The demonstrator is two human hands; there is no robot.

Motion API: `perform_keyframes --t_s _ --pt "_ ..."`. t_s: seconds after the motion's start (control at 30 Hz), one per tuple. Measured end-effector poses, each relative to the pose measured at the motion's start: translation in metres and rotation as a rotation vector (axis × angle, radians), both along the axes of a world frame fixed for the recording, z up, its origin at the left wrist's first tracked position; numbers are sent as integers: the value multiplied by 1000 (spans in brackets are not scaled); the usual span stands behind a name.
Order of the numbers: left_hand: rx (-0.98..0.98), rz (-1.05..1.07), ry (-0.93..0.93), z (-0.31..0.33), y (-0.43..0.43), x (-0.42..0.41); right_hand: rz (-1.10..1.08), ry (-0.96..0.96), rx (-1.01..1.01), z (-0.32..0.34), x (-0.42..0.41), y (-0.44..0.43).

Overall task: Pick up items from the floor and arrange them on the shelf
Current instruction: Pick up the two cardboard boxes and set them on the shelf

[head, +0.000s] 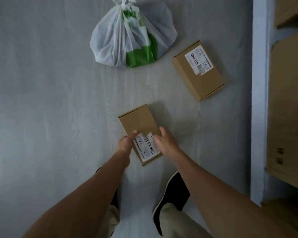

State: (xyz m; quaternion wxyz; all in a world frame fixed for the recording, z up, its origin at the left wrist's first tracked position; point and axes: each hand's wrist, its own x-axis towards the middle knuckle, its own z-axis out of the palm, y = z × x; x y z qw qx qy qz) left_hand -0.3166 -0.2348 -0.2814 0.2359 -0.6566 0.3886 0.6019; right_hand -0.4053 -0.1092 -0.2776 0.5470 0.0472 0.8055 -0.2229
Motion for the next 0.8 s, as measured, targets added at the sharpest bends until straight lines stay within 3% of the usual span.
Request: perform_keyframes --t_s 0.13,0.27,0.33,0.5,0.6,0.7,0.8 --pt "4 40 103 32 -16 -10 87 -41 -8 32 -35 12" --pt "-107 -7 217 49 -41 -29 183 452 144 42 -129 15" --pt "-138 5 252 43 -57 -42 180 609 241 28 -177 14" --pt "-89 58 370 13 -86 -68 203 501 382 -28 -231 17" --pt "-78 69 391 11 -91 -74 222 563 400 -37 -221 24" --pt "-82 75 378 35 -87 -77 139 514 384 -4 -195 28" --pt "-77 68 389 92 -79 -76 -25 410 261 71 -165 27"
